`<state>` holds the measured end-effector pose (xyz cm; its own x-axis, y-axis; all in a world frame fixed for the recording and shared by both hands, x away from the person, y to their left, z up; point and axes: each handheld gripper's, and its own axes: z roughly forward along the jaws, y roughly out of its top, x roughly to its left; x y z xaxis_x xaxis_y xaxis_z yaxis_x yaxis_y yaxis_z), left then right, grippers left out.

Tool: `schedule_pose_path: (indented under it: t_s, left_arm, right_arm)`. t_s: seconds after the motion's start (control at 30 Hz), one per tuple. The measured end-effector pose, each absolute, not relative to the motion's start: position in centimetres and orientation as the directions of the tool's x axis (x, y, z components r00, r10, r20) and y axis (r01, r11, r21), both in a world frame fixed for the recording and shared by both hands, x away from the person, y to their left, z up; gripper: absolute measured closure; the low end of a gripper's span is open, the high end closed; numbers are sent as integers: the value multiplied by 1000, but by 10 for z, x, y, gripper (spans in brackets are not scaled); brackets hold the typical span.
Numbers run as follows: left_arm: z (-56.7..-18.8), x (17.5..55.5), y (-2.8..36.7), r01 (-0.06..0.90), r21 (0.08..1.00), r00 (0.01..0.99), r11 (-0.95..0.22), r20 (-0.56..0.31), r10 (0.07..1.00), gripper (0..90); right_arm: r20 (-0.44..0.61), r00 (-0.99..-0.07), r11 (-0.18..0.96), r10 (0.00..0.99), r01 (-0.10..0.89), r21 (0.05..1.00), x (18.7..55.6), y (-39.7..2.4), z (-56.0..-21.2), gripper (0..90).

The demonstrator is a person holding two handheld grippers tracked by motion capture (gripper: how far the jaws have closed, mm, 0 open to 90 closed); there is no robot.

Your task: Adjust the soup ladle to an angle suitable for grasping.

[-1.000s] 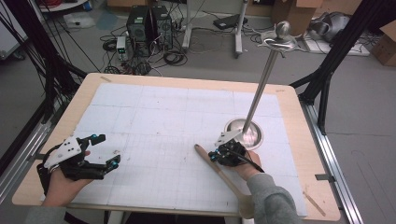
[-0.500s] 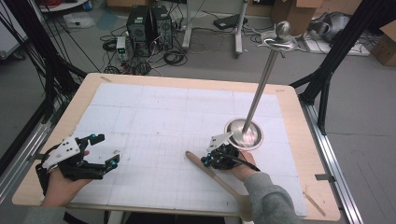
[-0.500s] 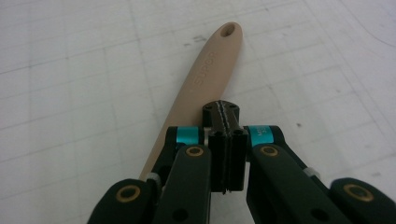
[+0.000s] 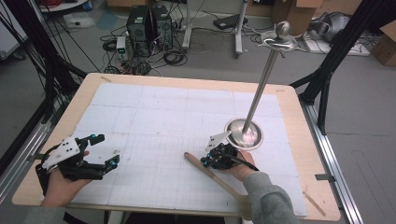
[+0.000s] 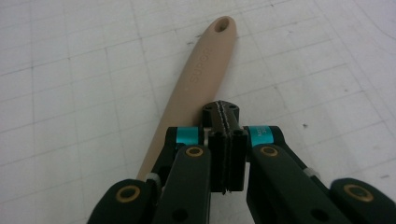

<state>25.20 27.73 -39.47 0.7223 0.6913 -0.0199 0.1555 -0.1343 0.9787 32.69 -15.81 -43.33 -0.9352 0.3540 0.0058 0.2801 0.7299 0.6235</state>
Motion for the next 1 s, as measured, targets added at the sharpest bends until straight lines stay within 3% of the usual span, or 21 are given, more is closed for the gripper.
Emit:
schedule_pose_path:
  t_s: [0.43, 0.5, 0.6, 0.67, 1.0]
  left_arm:
    - [-394, 256, 276, 155, 981, 724, -119, -31, 689, 64]
    - [-394, 257, 275, 153, 982, 726, -115, -33, 687, 64]
    - [-394, 258, 273, 153, 982, 728, -113, -35, 684, 64]
    - [-394, 259, 272, 155, 981, 729, -116, -34, 684, 64]
    - [-394, 262, 265, 152, 980, 735, -126, -27, 677, 64]
  right_arm:
    - [-3, -898, 670, 440, 325, 667, 310, -176, -405, 887]
    - [-4, -885, 652, 465, 340, 678, 304, -180, -399, 820]
    - [36, -870, 602, 492, 371, 707, 294, -191, -393, 645]
    - [105, -864, 553, 492, 403, 730, 286, -200, -392, 547]
    - [87, -849, 507, 522, 391, 768, 253, -224, -380, 273]
